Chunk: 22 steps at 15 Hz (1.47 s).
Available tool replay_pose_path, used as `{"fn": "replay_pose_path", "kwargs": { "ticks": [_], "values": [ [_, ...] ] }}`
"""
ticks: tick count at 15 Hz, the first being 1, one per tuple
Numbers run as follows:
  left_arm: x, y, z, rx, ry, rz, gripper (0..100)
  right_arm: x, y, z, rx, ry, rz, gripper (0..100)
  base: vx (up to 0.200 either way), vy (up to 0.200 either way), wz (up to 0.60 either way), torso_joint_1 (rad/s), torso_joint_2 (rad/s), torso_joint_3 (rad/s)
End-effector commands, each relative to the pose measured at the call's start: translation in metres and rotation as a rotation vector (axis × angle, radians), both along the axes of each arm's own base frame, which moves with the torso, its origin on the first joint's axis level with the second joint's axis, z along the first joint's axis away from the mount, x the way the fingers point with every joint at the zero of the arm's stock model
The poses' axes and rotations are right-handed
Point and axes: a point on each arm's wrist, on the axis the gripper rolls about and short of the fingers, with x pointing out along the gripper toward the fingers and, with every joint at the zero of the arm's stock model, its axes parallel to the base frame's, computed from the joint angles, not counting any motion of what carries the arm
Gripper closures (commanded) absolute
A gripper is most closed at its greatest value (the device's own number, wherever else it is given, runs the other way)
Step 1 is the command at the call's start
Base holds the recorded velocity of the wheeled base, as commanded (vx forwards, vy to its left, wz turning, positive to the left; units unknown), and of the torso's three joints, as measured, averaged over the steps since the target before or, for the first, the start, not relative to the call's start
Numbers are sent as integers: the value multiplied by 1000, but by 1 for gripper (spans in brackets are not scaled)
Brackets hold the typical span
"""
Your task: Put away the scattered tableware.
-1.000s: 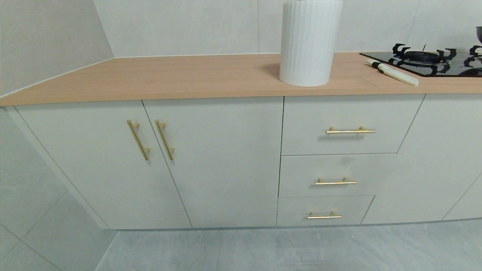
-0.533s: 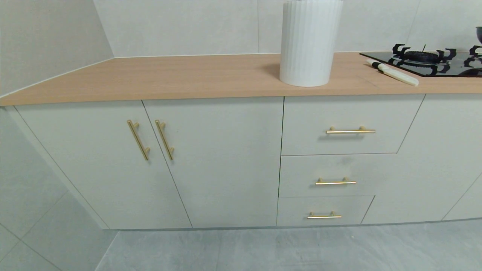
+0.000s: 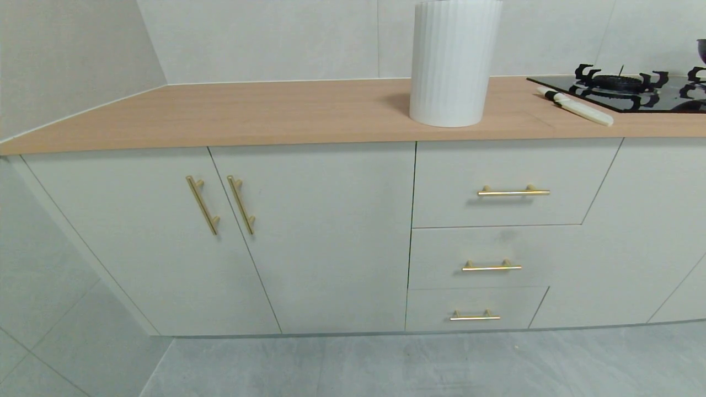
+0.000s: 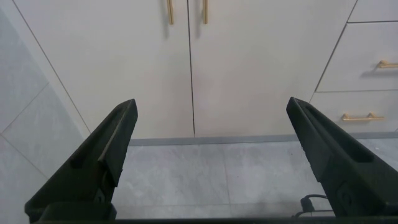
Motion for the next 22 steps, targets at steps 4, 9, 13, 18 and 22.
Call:
{"fn": "replay_pose_path", "kwargs": {
  "ticks": [4, 9, 13, 18, 22],
  "values": [
    [0, 0, 0, 0, -1, 0, 0, 0, 0, 0, 37, 6, 4, 0, 0, 0, 0, 0, 0, 0],
    [0, 0, 0, 2, -1, 0, 0, 0, 0, 0, 46, 7, 1, 0, 0, 0, 0, 0, 0, 0],
    [0, 0, 0, 12, 1, -2, 0, 0, 0, -1, 38, 8, 2, 0, 0, 0, 0, 0, 0, 0],
    [0, 0, 0, 9, -1, -2, 0, 0, 0, -1, 37, 8, 4, 0, 120, 0, 0, 1, 0, 2],
    [0, 0, 0, 9, -1, -2, 0, 0, 0, -1, 37, 8, 4, 0, 200, 0, 0, 2, 1, 0]
  ]
}}
